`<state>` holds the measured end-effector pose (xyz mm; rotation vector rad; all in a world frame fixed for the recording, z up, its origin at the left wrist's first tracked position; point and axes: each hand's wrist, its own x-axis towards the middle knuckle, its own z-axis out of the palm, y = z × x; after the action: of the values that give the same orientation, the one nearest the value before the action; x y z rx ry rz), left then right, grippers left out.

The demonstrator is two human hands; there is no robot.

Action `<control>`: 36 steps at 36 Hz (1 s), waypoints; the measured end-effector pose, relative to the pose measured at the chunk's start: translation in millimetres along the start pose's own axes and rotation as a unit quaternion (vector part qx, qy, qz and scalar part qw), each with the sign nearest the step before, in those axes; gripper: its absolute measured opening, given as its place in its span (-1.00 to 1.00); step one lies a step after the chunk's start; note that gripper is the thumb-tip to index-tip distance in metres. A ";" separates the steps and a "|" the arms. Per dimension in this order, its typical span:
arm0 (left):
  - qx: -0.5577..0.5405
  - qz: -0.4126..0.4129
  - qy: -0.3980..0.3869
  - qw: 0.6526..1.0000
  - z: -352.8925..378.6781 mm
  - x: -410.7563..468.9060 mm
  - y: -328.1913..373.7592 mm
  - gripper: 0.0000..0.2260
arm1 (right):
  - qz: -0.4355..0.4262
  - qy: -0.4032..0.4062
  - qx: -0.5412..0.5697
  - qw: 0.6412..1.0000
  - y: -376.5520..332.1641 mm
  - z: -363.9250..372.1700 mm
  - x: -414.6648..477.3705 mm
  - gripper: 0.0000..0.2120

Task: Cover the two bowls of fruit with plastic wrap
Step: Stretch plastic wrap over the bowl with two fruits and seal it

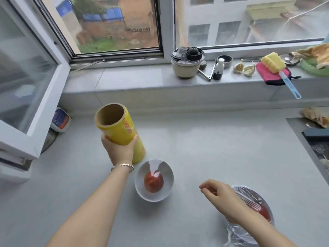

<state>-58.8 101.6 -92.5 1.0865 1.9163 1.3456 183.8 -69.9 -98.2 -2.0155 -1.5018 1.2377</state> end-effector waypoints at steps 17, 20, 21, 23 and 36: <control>0.147 -0.182 -0.503 0.832 2.3 -248.8 -30.9 -0.56 | 0.058 0.122 -0.083 0.987 90.7 -60.7 -20.3 -0.82; 0.185 -0.205 -0.536 0.798 12.9 -272.9 -39.0 -0.53 | 0.128 0.121 -0.048 0.983 109.0 -66.3 -25.0 -0.78; 0.191 -0.211 -0.538 0.793 16.5 -277.4 -39.4 -0.53 | 0.148 0.116 -0.029 0.982 113.2 -66.1 -26.6 -0.78; 0.184 -0.242 -0.535 0.789 24.4 -282.8 -39.1 -0.51 | 0.170 0.108 0.006 0.980 118.9 -63.2 -29.7 -0.79; 0.131 -0.226 -0.402 0.878 17.0 -238.7 -41.6 -0.85 | 0.229 0.107 0.144 0.957 99.5 -7.7 -56.8 -0.80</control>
<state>66.4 -101.0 -139.9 1.0040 1.5653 0.2816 246.3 -157.4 -138.5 -2.2717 -0.7254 1.2585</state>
